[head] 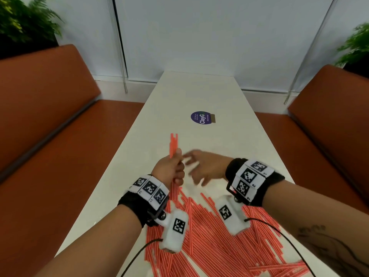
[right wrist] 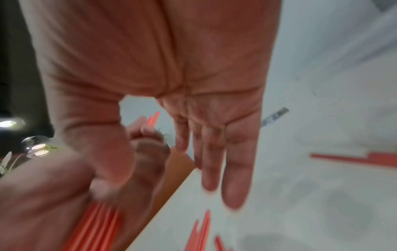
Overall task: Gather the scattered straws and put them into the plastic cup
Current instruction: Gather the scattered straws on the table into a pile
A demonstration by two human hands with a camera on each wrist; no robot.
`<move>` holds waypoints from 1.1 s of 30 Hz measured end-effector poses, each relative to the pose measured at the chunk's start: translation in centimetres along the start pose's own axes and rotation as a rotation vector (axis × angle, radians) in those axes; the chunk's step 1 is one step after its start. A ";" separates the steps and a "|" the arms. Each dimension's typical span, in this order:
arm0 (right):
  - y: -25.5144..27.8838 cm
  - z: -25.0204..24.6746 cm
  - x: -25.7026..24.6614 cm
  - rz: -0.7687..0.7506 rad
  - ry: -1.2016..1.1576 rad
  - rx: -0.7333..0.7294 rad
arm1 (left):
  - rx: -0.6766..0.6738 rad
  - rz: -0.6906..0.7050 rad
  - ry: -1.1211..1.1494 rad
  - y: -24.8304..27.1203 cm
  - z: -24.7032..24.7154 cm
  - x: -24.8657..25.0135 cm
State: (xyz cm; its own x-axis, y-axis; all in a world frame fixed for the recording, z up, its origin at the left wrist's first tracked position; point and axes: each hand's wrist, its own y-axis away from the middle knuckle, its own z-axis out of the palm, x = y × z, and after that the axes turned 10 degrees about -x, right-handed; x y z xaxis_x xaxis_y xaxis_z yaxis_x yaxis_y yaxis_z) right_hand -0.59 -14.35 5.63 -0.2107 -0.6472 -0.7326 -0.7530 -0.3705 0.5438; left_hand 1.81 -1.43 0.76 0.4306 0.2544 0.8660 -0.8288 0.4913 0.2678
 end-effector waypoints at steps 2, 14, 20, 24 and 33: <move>0.3 -1.0 -1.5 -0.146 0.051 0.204 | -0.073 -0.040 -0.191 0.4 0.2 -0.5; 0.1 -1.3 -1.3 -0.158 0.382 0.217 | -0.096 -0.064 -0.164 -0.1 1.5 -0.1; 0.5 -1.1 0.0 -0.209 0.258 0.155 | -0.016 0.009 -0.006 -0.7 1.9 -0.1; 1.4 0.2 1.9 -0.197 0.325 0.111 | 0.069 0.094 0.304 -1.7 1.1 0.6; 0.6 0.9 3.4 -0.245 0.455 0.225 | 0.046 0.056 0.356 -2.0 1.4 -0.3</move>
State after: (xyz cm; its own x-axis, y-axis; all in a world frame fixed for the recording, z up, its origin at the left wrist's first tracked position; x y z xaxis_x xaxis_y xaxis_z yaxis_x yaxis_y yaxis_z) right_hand -2.29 -16.14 3.08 0.2395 -0.8008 -0.5490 -0.8709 -0.4271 0.2430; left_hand 2.84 -3.67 0.52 0.4748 0.5576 0.6809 -0.8663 0.4328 0.2495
